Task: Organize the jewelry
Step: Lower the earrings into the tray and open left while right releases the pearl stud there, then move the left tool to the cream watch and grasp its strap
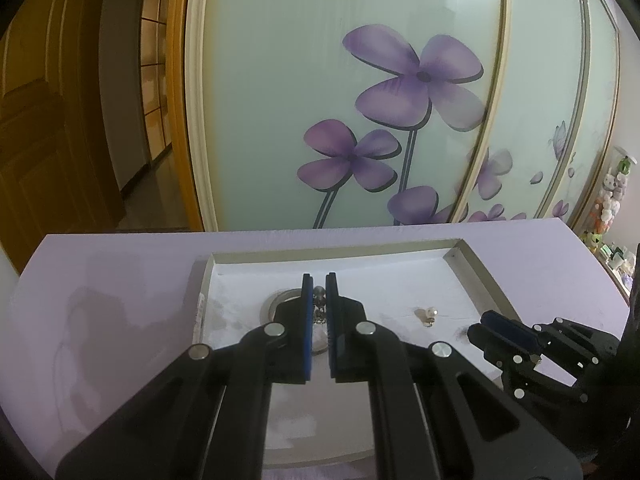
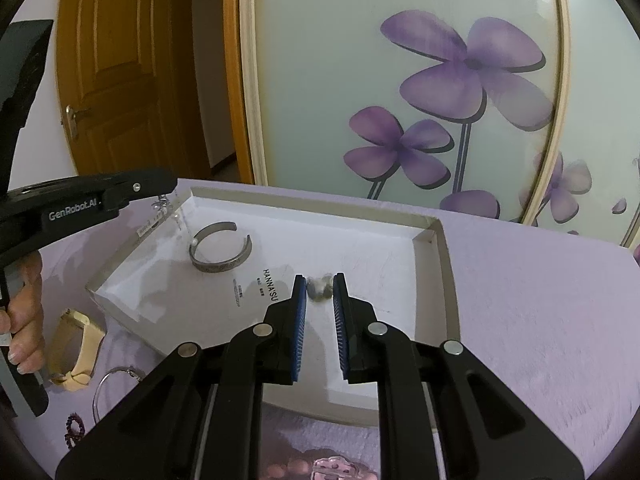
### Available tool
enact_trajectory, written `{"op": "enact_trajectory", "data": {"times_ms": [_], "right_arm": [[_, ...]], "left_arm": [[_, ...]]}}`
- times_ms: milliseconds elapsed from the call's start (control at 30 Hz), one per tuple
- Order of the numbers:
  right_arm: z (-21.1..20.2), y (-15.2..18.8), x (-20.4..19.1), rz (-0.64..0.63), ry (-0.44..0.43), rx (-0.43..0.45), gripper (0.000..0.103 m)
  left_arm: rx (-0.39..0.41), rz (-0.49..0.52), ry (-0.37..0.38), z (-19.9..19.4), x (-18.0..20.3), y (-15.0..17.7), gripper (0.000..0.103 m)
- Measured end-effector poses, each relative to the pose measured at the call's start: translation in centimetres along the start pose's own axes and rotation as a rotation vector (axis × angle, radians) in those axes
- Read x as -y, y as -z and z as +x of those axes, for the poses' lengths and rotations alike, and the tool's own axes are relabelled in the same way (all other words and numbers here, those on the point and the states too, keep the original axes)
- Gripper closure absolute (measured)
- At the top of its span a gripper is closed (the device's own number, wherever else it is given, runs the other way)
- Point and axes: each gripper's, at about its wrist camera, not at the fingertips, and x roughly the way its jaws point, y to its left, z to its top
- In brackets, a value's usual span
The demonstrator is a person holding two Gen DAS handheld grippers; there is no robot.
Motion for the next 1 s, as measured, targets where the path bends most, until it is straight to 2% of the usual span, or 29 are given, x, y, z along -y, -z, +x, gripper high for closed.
{"op": "enact_trajectory", "data": {"times_ms": [100,133,600,733,867,1000], "right_arm": [[0.0,0.0,0.2,0.011,0.0,-0.004,0.07],[-0.1,0.0,0.3,0.014,0.001,0.0,0.068],[-1.1,-0.3,0.4,0.015,-0.013,0.021,0.065],[-1.5,-0.2,0.4,0.013,-0.014,0.024,0.065],[-2.1,0.0,0.6,0.017,-0.01,0.027,0.065],[-3.2,0.4,0.7,0.028,-0.005,0.032,0.065]], "left_arm": [[-0.01,0.001,0.0,0.4,0.0,0.2,0.097],[-0.012,0.001,0.001,0.5,0.0,0.2,0.097],[-0.047,-0.003,0.01,1.7,0.1,0.6,0.095],[-0.045,-0.009,0.009,1.5,0.0,0.6,0.079],[-0.041,-0.013,0.001,0.9,-0.1,0.7,0.078],[-0.029,-0.021,-0.009,-0.4,-0.6,1.0,0.072]]}}
